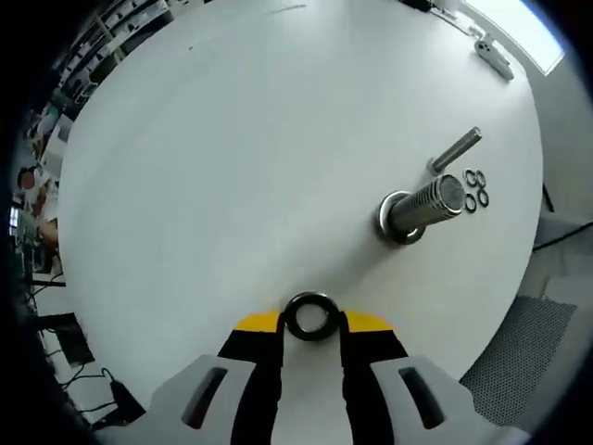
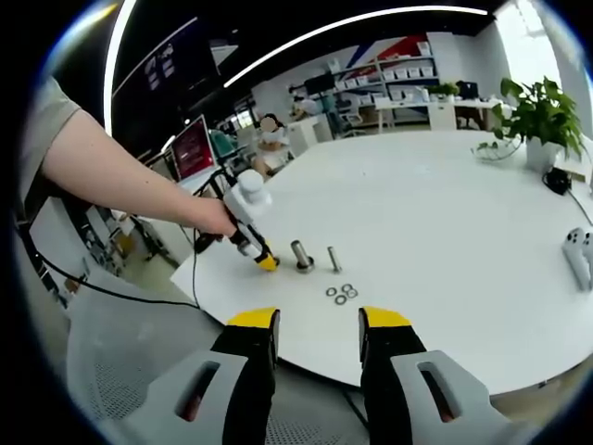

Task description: Place the washer onto the threaded stud by aligning its center hole with the stud, sliding it down to the base, and recovering from edge contact or off-axis alignment until the washer reaches the visible bottom stop.

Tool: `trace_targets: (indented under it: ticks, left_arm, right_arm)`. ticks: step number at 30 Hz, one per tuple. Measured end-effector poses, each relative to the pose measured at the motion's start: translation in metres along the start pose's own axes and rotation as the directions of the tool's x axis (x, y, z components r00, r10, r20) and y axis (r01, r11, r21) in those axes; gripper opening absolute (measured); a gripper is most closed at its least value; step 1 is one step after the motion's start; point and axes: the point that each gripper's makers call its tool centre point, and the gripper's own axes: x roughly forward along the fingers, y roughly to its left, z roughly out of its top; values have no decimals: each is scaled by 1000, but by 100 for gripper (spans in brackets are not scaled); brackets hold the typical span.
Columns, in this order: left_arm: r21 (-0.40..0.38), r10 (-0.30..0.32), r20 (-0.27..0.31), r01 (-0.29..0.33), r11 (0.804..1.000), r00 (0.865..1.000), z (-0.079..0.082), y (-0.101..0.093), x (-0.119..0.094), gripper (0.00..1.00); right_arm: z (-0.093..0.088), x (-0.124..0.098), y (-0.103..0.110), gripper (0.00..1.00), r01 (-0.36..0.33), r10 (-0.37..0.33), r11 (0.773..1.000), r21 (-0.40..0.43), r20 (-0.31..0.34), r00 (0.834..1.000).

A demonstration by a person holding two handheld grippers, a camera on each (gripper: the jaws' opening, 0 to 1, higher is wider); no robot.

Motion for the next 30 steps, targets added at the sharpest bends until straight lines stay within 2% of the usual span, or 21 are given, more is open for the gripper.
trace_targets:
  ticks: [5, 9, 22, 24, 26, 30]
  left_arm:
    - [13, -1, 12, 1, 1000, 1000, 0, 2, 0, 23]
    - [35, -9, -6, 10, 999, 1000, -1, 0, 0, 26]
    - [-15, -5, -21, 5, 1000, 1000, -3, 3, 0, 27]
    - [-86, 11, -8, -12, 996, 1000, -3, 5, 0, 23]
    - [-101, 2, 11, -1, 995, 1000, -3, 7, 1, 21]
    - [-73, 2, 14, -1, 997, 1000, -3, 7, 1, 20]
  right_arm:
    - [0, 0, 0, 36, -2, 2, 1000, 0, 1, 1000]
    - [0, 0, 1, 36, -4, 4, 1000, -2, -1, 1000]
    - [1, 0, 2, 36, -4, 4, 1000, 0, 2, 1000]
    - [1, -1, 2, 36, -4, 4, 1000, 1, 2, 1000]
    - [0, -1, 2, 36, -3, 3, 1000, 2, 3, 1000]
    - [1, -1, 2, 36, -3, 3, 1000, 2, 4, 1000]
